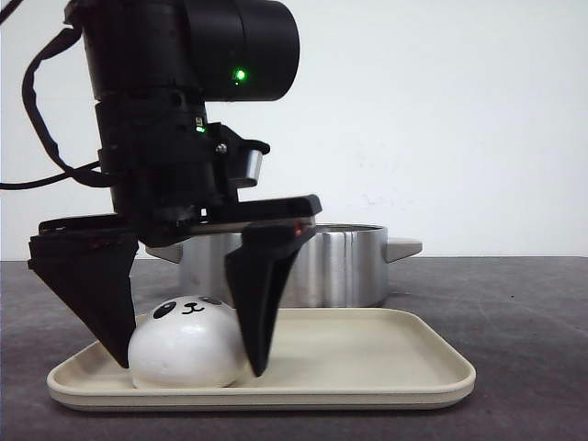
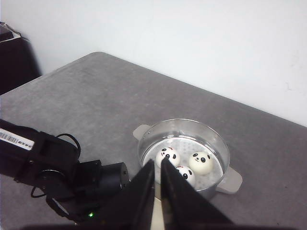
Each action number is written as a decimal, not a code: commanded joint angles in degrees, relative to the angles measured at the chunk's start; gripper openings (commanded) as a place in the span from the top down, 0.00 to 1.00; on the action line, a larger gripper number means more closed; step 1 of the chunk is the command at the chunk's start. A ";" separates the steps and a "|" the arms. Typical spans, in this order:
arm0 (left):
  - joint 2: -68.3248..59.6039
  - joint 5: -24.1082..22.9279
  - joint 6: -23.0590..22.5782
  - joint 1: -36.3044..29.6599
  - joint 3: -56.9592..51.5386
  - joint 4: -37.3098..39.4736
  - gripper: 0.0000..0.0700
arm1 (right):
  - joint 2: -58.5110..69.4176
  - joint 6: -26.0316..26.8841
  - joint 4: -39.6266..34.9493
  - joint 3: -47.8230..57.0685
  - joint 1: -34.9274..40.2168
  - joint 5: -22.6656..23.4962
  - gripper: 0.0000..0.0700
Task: Steam buns
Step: 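Lower the left gripper onto the last bun and close it, then lift the last bun off the tray with the left gripper, then carry the bun over the steel pot, lower it and open the left gripper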
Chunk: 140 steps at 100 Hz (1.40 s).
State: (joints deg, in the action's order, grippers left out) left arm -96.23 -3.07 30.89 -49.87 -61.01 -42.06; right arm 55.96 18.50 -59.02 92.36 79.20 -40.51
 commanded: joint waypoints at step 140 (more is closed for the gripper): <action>2.05 -3.13 -11.04 7.17 -24.70 2.27 1.00 | 0.50 0.98 0.24 0.96 0.98 -0.07 0.98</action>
State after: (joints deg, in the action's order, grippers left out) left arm -93.45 -5.87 20.88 -43.72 -84.58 -40.69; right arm 55.99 18.50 -59.20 92.36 79.20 -40.51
